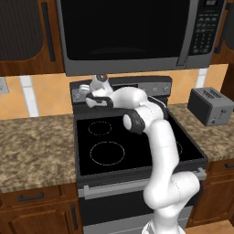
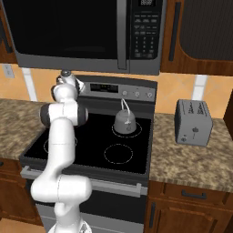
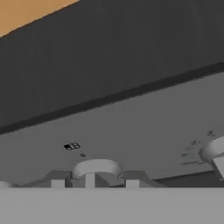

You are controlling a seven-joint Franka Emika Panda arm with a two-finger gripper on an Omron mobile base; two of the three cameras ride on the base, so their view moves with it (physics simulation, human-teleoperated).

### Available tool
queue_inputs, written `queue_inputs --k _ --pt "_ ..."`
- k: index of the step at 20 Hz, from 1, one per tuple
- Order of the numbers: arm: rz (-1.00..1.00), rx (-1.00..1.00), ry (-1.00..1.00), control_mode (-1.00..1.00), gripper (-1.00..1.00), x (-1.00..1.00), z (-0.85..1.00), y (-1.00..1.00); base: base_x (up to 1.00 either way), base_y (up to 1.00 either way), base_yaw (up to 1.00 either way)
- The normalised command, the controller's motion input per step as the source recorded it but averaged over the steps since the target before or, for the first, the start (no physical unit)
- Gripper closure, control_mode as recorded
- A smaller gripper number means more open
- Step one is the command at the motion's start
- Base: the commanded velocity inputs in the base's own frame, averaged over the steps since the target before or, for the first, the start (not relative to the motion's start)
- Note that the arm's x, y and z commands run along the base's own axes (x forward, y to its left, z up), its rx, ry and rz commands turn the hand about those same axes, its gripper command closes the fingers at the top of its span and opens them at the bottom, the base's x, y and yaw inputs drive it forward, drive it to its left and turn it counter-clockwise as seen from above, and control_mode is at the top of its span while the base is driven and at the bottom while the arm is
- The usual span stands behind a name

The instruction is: Turn off the rear left burner of the stove.

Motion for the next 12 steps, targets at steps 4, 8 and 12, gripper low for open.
queue_inputs --k 4,8,12 --pt "-0.13 0.64 -0.02 -1.0 1.0 0.0 0.29 -0.13 0.0 0.0 0.0" --pt "-0.05 0.19 -0.02 -1.0 1.0 0.0 0.06 -0.02 0.0 0.0 0.0" --pt "0.0 0.0 0.0 -1.0 1.0 0.0 0.0 0.0 0.0 0.0 0.0"
